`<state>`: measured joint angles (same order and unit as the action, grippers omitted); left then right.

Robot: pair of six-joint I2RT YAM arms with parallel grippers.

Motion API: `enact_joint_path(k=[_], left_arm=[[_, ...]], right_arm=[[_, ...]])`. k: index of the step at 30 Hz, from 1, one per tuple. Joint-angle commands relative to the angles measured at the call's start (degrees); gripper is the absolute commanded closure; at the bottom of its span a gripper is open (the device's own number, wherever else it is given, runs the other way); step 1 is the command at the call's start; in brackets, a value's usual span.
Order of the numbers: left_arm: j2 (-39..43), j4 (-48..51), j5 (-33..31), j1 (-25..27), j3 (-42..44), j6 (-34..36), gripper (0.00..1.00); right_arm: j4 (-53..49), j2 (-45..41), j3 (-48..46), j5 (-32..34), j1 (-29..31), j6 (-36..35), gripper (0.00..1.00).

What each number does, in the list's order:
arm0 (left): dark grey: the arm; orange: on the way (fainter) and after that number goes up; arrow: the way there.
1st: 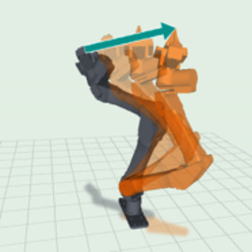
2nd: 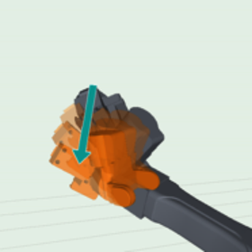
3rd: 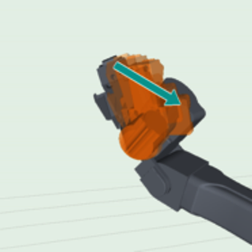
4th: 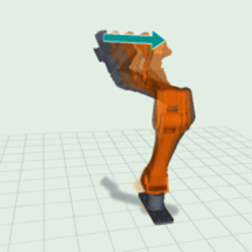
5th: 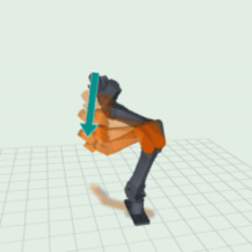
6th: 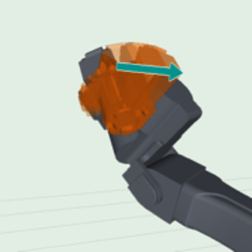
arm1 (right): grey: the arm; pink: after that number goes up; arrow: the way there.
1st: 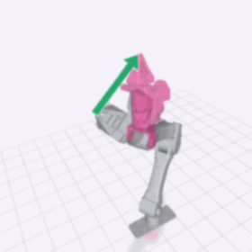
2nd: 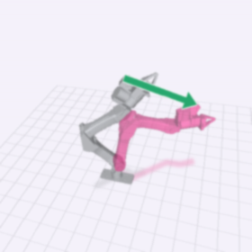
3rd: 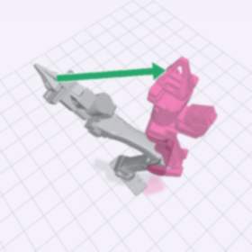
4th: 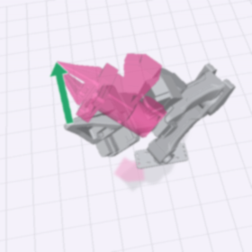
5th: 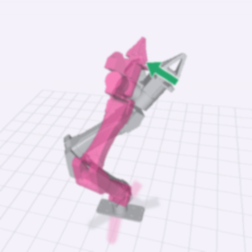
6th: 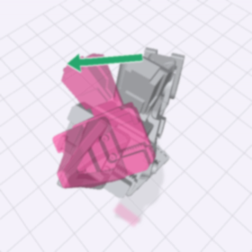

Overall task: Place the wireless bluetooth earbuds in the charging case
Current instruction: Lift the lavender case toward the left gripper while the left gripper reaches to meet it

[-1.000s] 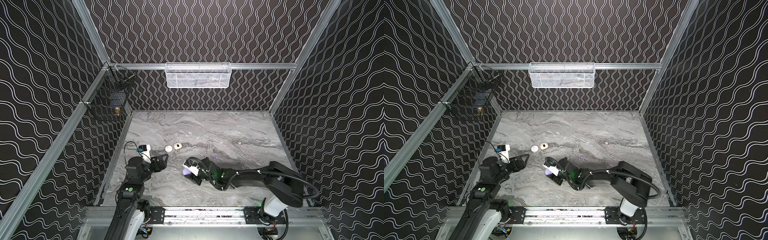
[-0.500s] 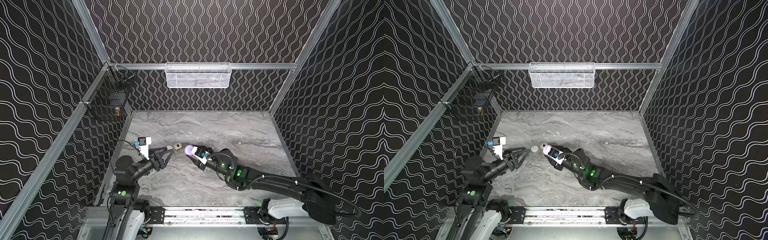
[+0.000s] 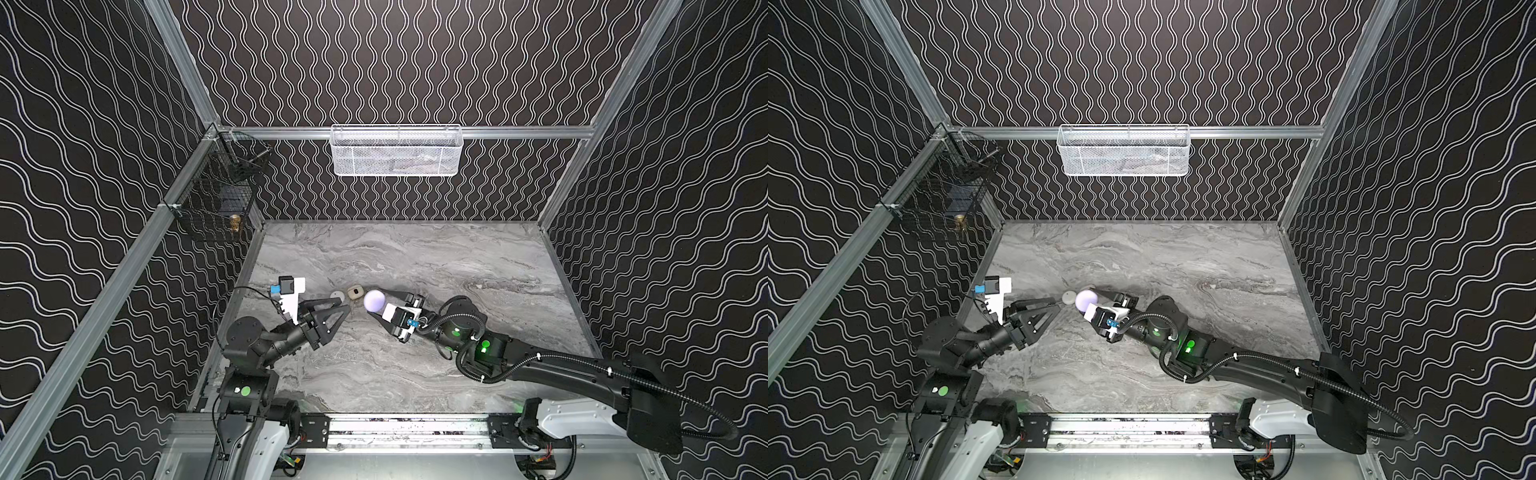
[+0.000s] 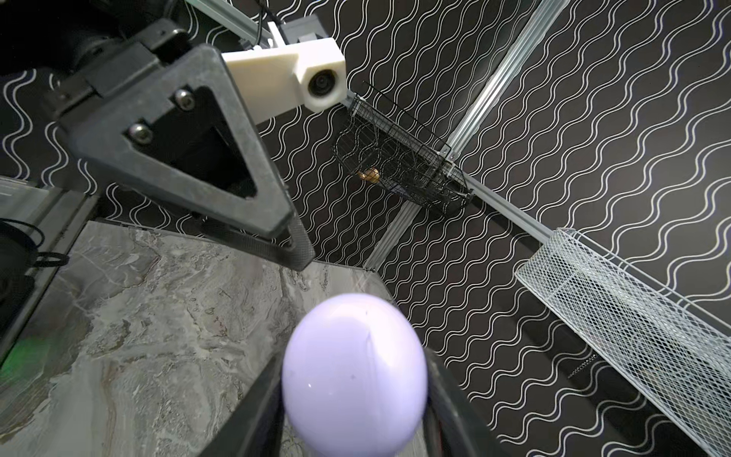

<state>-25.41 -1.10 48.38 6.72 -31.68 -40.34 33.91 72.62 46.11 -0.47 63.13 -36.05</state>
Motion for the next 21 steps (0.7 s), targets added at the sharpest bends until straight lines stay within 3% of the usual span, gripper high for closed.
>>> enact_joint_path(k=[1, 10, 21], left_arm=[[-1.6, -3.7, -0.8, 2.3, 0.4, -0.5, 0.39], [-6.5, 2.2, -16.2, 19.7, -2.0, 9.2, 0.46], [-7.5, 2.5, -18.0, 20.9, -2.3, 10.6, 0.57]], right_arm=[[1.4, 0.5, 0.5, 0.4, 0.2, -2.0, 0.74], [1.9, 4.0, 1.2, 5.2, 0.2, -2.6, 0.78], [3.3, 1.1, -1.9, 3.0, 0.2, -2.0, 0.77]])
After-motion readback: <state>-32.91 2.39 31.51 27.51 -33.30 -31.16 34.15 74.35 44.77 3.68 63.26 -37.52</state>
